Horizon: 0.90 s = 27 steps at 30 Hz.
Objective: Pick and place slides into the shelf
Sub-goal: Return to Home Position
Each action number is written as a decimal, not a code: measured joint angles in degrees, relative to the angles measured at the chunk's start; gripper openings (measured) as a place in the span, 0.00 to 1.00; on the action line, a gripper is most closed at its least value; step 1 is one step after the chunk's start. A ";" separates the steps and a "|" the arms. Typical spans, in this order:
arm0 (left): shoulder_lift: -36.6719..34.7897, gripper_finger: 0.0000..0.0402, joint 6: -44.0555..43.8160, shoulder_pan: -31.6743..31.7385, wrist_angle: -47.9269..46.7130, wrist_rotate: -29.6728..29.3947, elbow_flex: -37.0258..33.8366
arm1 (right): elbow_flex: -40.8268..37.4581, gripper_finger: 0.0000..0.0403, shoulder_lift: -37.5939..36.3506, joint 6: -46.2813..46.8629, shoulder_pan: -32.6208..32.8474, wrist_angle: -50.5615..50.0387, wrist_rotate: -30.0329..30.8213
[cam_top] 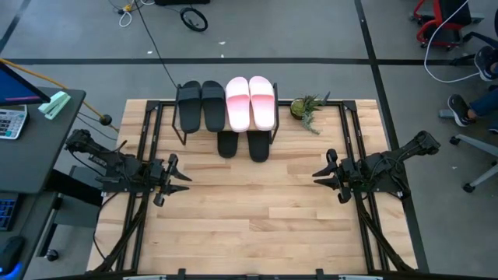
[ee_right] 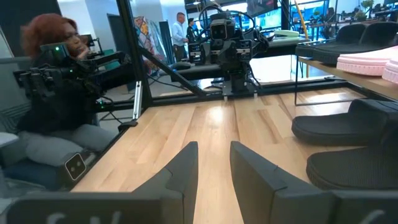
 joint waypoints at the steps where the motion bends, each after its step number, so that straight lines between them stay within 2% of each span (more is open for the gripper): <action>1: 0.00 0.34 0.00 0.01 0.00 0.00 0.00 | 0.00 0.25 0.00 0.00 0.02 0.00 0.00; 14: 0.00 0.38 0.00 0.01 0.00 0.00 -0.02 | 0.00 0.25 0.00 0.00 0.02 0.00 0.00; 27: 0.00 0.34 -0.02 0.01 0.00 0.02 -0.02 | 0.00 0.25 0.00 0.00 0.02 0.01 0.00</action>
